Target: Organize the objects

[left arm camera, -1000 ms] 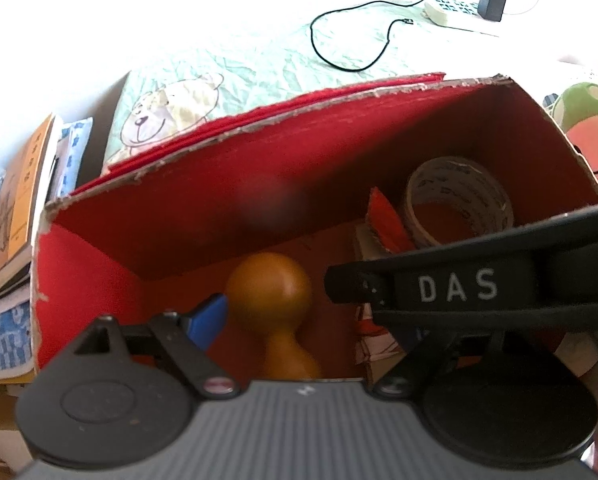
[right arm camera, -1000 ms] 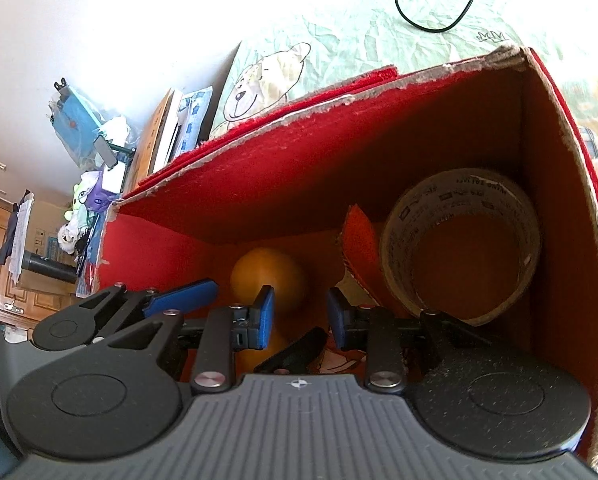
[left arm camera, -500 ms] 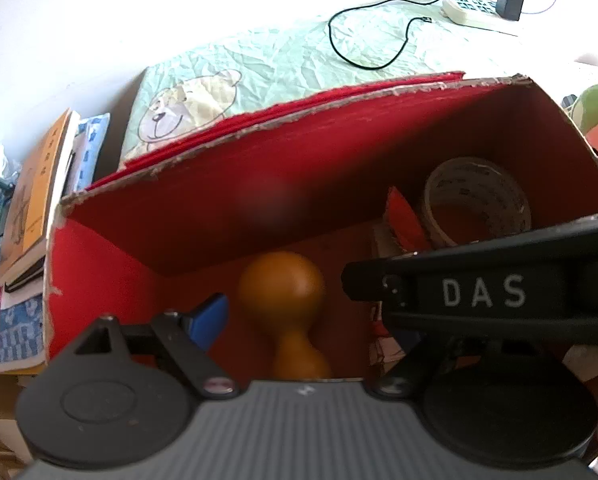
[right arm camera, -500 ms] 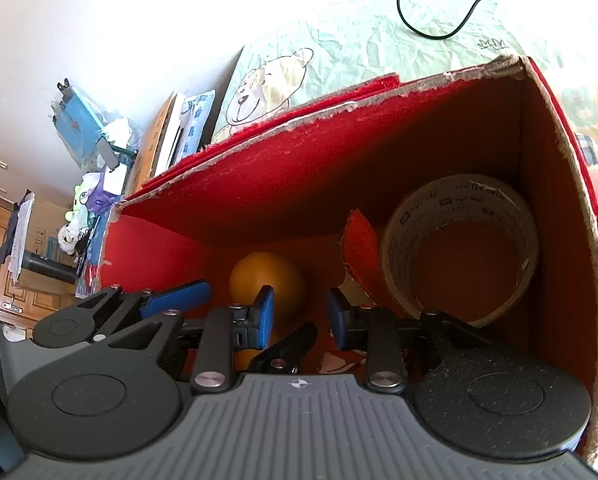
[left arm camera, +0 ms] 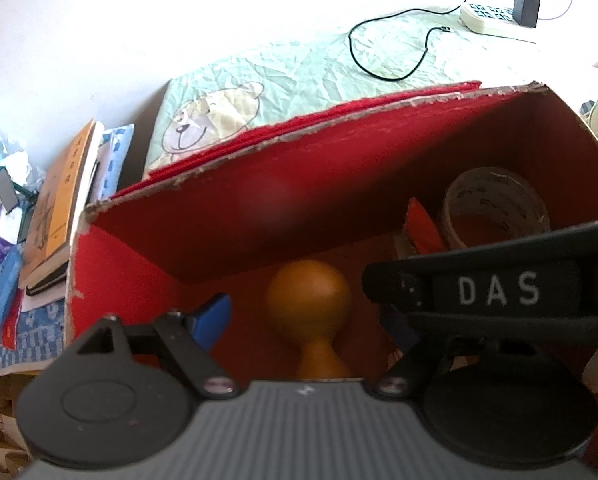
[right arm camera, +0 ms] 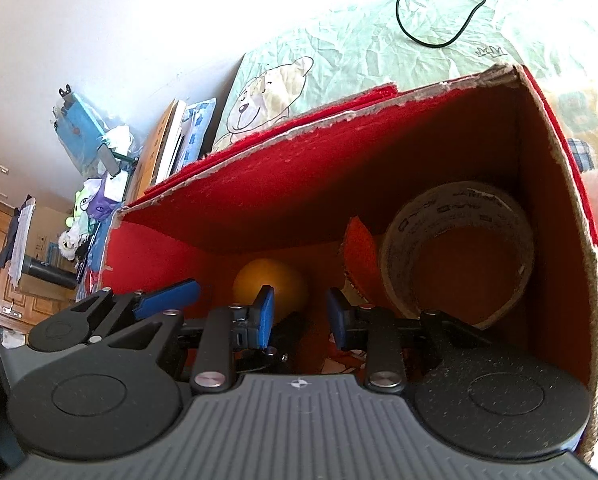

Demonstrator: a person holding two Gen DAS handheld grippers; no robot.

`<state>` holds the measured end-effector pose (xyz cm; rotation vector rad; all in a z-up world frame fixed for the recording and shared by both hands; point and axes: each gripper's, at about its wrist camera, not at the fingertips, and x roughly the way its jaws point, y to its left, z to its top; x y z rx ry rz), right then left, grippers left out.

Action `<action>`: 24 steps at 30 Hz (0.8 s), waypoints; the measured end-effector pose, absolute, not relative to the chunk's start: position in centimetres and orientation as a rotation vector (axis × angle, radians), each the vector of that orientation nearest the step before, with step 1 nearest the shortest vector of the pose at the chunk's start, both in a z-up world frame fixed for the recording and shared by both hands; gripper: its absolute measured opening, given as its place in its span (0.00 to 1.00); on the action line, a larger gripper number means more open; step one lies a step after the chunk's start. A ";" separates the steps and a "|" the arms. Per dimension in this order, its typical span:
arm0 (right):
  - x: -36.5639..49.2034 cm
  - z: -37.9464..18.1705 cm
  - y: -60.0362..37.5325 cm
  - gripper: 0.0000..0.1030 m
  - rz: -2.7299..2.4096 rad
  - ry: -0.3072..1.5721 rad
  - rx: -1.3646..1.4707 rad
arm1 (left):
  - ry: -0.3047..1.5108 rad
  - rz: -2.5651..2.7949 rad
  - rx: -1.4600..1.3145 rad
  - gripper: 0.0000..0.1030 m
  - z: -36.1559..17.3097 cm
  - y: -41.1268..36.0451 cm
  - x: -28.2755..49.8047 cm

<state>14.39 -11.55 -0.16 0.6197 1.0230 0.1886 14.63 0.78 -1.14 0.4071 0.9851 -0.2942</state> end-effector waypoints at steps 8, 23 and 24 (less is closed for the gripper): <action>14.2 0.1 -11.3 0.32 0.175 0.997 0.598 | 0.958 -0.271 0.404 0.80 -1.0 1.2 14.3; 11.0 2.5 -10.7 0.31 0.056 0.890 0.499 | 0.896 -0.196 0.393 0.83 1.6 2.3 11.2; 10.5 2.6 -10.7 0.31 0.050 0.881 0.507 | 0.897 -0.194 0.389 0.83 1.9 2.5 10.9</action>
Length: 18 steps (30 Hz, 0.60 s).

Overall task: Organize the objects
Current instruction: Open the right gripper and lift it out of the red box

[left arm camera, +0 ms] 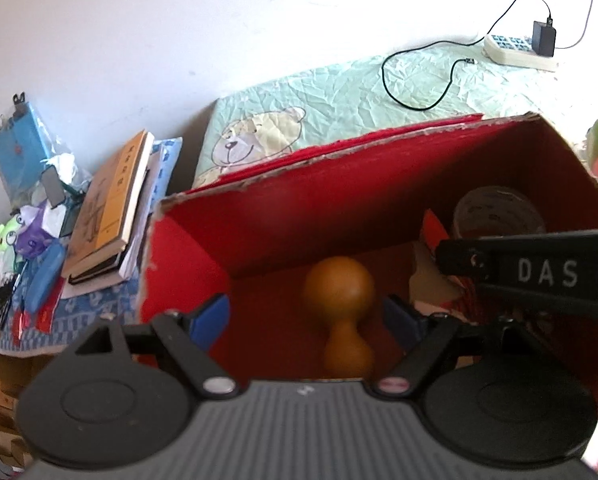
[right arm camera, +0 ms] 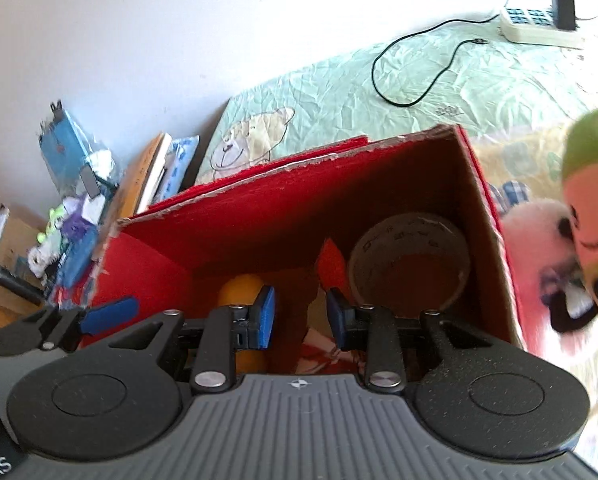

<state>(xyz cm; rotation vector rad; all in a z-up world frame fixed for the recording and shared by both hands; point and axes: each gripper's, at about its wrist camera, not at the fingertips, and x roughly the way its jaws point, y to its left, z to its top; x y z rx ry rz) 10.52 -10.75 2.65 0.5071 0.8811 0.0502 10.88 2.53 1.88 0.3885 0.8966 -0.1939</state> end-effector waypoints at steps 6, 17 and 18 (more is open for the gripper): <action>8.1 3.5 -9.8 0.32 0.053 0.843 0.509 | 0.879 -0.198 0.362 0.85 3.5 3.6 8.7; 4.4 5.2 -8.5 0.32 0.065 0.785 0.499 | 0.863 -0.171 0.324 0.87 5.2 6.0 4.9; 4.0 5.4 -8.4 0.32 0.068 0.780 0.495 | 0.863 -0.168 0.324 0.87 5.3 6.2 4.6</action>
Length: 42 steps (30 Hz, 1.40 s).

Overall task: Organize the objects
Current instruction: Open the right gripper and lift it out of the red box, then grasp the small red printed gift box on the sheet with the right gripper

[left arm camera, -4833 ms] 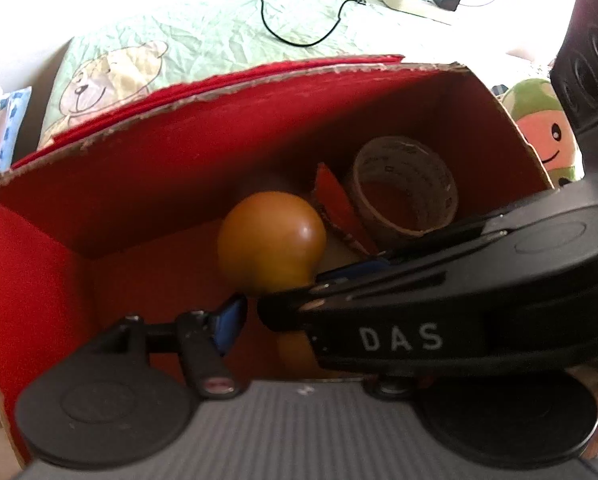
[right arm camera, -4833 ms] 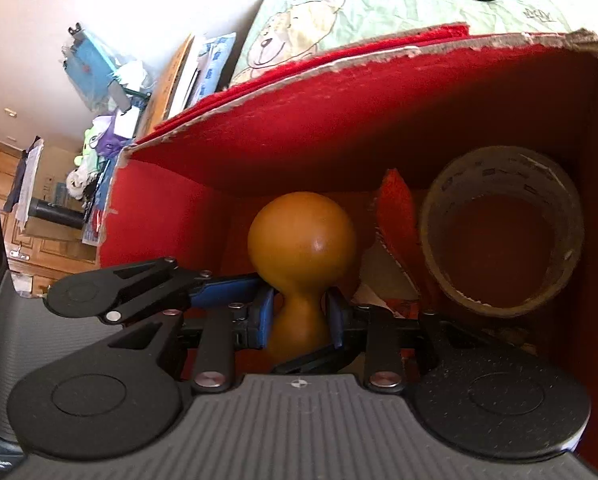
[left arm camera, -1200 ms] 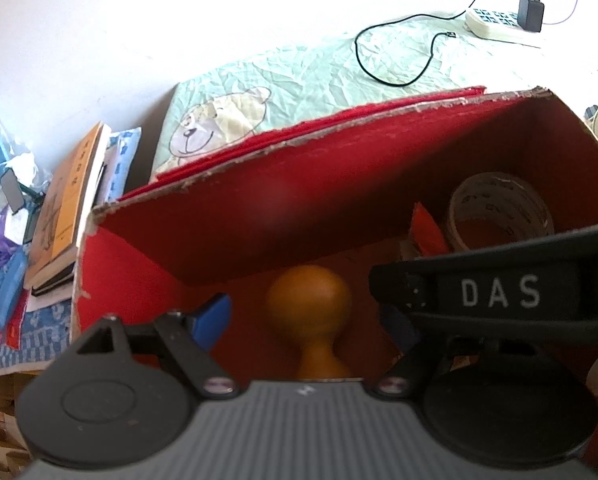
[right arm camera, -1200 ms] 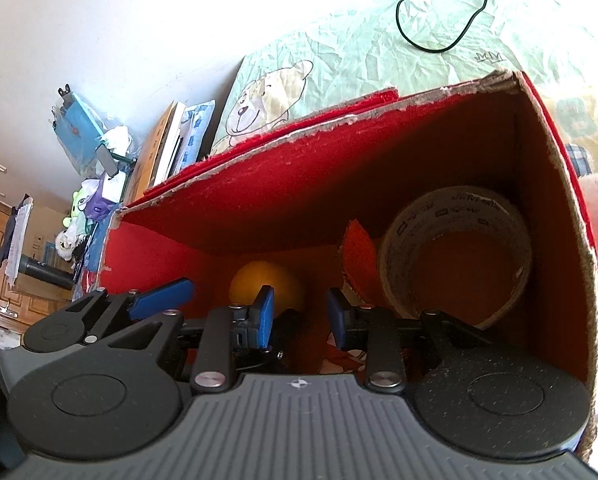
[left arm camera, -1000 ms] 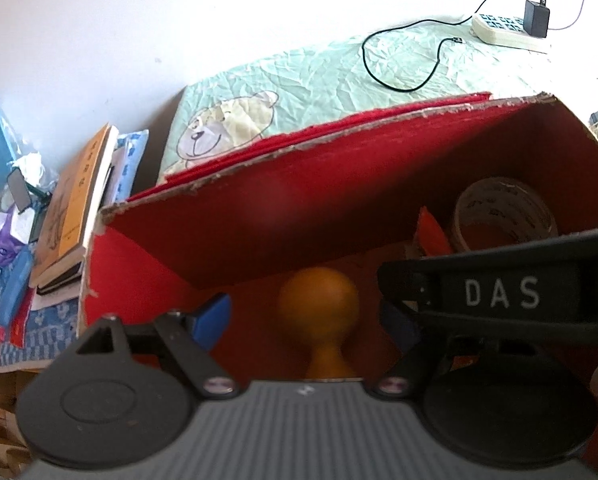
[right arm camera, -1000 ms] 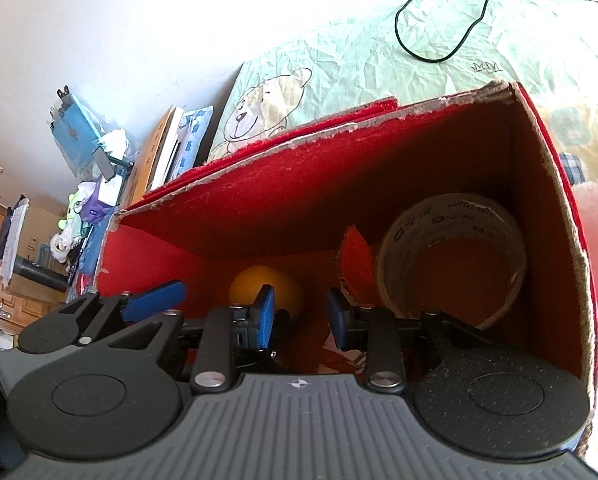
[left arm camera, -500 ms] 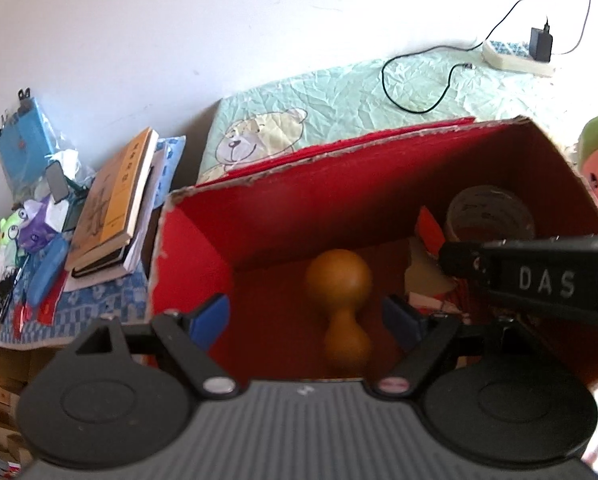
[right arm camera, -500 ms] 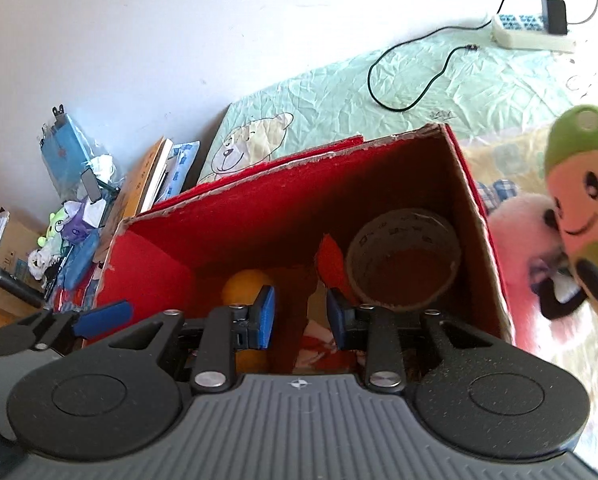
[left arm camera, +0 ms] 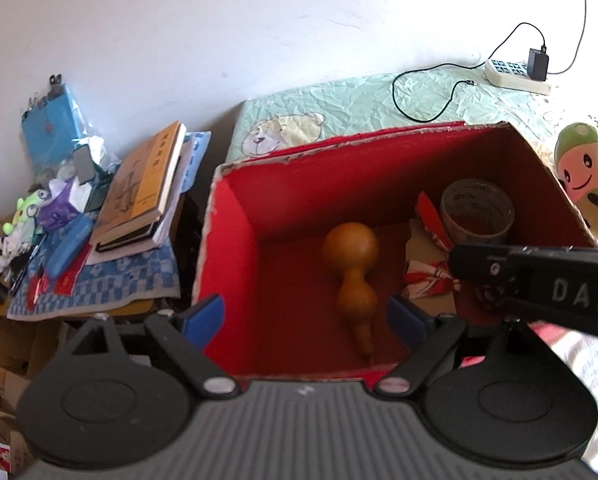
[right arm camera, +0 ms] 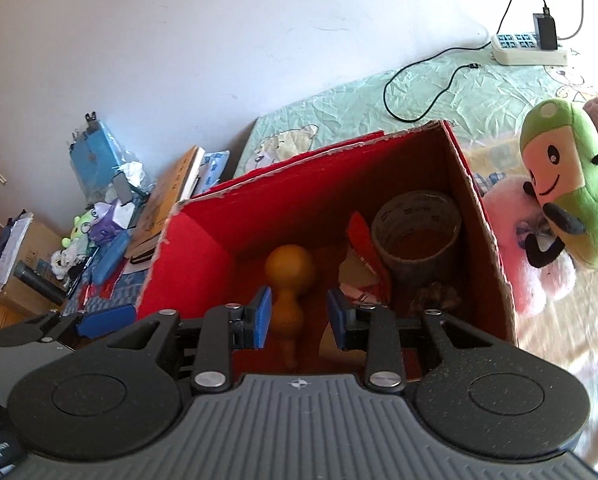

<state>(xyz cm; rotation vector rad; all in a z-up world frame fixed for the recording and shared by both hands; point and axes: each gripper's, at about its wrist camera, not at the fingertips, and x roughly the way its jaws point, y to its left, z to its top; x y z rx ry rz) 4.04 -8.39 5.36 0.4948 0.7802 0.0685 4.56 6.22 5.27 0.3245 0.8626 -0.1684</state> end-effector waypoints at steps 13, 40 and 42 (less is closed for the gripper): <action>0.6 6.4 -6.6 0.33 0.134 0.771 0.463 | 0.887 -0.186 0.266 0.92 6.0 8.9 1.5; 0.7 -0.8 -2.5 0.42 0.262 1.059 0.593 | 1.105 -0.285 0.130 0.94 -1.7 14.3 -1.2; 1.0 -1.3 -2.4 0.42 0.263 1.073 0.606 | 1.122 -0.286 0.136 0.95 -2.3 14.3 -1.0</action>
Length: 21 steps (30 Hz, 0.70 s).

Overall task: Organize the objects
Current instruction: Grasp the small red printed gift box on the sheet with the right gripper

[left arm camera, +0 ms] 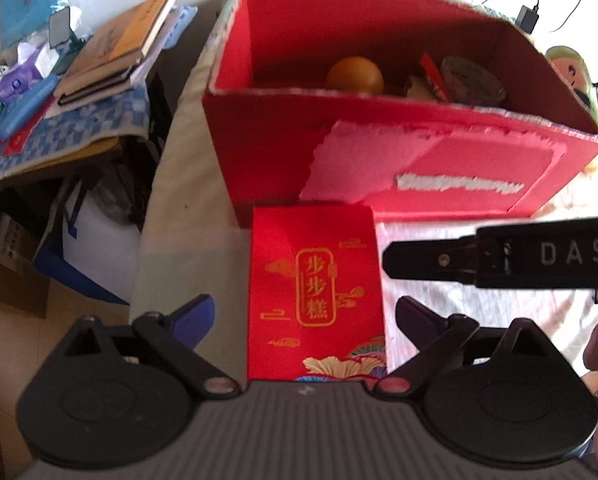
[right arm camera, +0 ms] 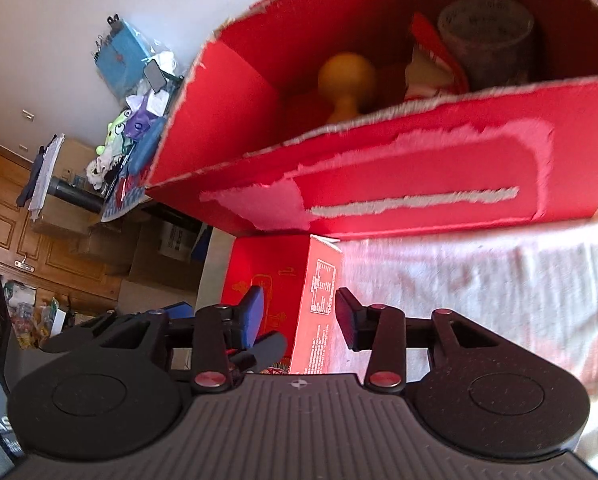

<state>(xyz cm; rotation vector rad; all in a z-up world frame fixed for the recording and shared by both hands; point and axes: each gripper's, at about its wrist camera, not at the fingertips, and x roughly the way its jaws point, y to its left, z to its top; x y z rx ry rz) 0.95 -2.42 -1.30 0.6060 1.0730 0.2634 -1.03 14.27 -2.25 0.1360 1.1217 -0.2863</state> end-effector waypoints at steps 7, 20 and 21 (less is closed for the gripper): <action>1.9 -3.0 -2.2 0.50 0.252 1.133 0.649 | 1.134 -0.316 0.178 0.92 -3.4 13.6 -0.8; 2.6 -4.6 -1.9 0.52 0.309 1.215 0.728 | 1.128 -0.368 0.276 0.79 -4.0 12.3 -0.8; 2.5 -4.5 -1.9 0.52 0.314 1.217 0.723 | 1.130 -0.375 0.279 0.78 -4.0 12.2 -0.8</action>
